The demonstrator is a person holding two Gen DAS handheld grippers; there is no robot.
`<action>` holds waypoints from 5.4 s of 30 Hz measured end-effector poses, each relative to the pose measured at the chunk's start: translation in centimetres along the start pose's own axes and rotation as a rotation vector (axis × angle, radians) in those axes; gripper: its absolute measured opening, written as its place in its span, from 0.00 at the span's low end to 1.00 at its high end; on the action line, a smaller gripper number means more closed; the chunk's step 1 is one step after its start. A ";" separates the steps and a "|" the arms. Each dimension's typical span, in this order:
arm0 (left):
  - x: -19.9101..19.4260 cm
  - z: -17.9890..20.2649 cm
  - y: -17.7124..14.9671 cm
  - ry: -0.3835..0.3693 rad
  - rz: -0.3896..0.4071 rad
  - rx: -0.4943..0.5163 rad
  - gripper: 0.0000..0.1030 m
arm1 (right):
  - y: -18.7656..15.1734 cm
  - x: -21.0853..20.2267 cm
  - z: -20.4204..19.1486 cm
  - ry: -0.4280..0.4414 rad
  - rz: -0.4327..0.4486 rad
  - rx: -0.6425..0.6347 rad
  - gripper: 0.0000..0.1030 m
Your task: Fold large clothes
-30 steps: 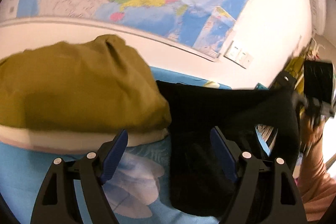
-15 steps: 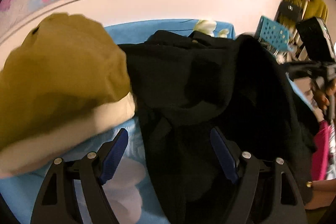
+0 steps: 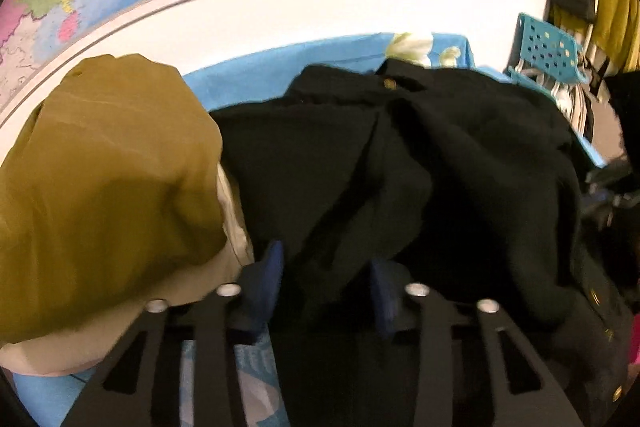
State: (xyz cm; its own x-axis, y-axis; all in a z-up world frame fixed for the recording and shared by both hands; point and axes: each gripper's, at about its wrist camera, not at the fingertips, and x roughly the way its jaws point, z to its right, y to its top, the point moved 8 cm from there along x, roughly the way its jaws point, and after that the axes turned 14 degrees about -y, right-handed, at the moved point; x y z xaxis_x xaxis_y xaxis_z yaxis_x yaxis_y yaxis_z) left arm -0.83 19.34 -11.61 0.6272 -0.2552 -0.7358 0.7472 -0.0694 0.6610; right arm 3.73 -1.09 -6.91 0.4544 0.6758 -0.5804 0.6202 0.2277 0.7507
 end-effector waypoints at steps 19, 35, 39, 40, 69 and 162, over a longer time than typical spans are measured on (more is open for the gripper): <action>0.3 2.6 -3.2 0.075 -0.081 0.202 0.32 | -1.3 -8.8 15.5 -0.485 0.011 0.099 0.62; 1.5 1.4 6.6 0.087 -0.011 0.216 0.39 | 0.0 -10.0 13.3 -0.469 0.171 0.095 0.08; 4.6 2.1 5.9 0.125 -0.105 0.360 0.57 | 1.3 -16.2 12.3 -0.452 0.323 0.090 0.08; 5.0 2.1 5.7 0.118 -0.115 0.377 0.64 | 1.1 -16.8 12.2 -0.437 0.328 0.095 0.08; 1.0 -2.7 7.0 0.115 0.088 0.066 0.53 | -0.4 -8.2 19.7 -0.364 0.177 0.370 0.11; -11.3 6.4 -10.6 -0.656 0.155 -0.458 0.07 | -11.4 -20.8 2.3 0.102 0.429 0.381 0.12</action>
State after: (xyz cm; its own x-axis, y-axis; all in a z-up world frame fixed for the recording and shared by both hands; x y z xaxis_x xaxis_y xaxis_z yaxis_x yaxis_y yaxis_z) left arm -17.28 16.78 -9.36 0.5808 -0.7522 -0.3114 0.7672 0.3779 0.5182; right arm -11.30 -19.38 -4.11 0.6636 0.7204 -0.2016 0.5892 -0.3372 0.7343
